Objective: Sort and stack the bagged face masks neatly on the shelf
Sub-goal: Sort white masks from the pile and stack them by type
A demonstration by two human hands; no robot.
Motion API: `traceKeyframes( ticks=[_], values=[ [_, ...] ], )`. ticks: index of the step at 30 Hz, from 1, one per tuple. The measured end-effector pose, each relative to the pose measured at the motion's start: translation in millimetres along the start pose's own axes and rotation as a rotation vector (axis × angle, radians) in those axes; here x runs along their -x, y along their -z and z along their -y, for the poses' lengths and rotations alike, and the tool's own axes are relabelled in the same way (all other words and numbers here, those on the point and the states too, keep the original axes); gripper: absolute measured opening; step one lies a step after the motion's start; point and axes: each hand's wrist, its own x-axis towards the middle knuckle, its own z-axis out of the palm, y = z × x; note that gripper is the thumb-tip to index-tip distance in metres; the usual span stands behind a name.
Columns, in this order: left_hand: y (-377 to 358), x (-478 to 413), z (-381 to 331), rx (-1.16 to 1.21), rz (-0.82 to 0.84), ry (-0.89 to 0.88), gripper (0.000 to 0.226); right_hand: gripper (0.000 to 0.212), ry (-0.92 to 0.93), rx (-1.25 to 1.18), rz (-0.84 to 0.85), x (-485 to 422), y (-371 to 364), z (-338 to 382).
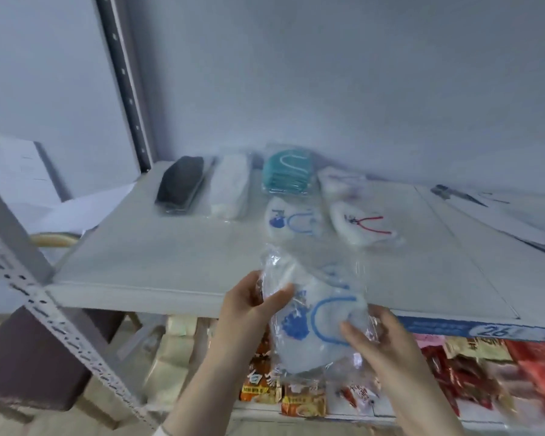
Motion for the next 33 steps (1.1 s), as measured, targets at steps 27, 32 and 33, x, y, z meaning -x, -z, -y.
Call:
traceKeyframes(
  ticks=[27,32,33],
  values=[
    [-44,-213,-21,-0.956,-0.331,-0.125,0.068,0.043,0.34,1.175,-0.126,-191,-25,67],
    [-63,-204,-34,-1.165,-0.313,-0.621,0.057,0.043,0.522,1.011,-0.324,-201,8,64],
    [-73,-206,-34,-1.18,-0.259,-0.673,0.056,0.043,0.555,0.99,-0.366,-204,20,62]
  ],
)
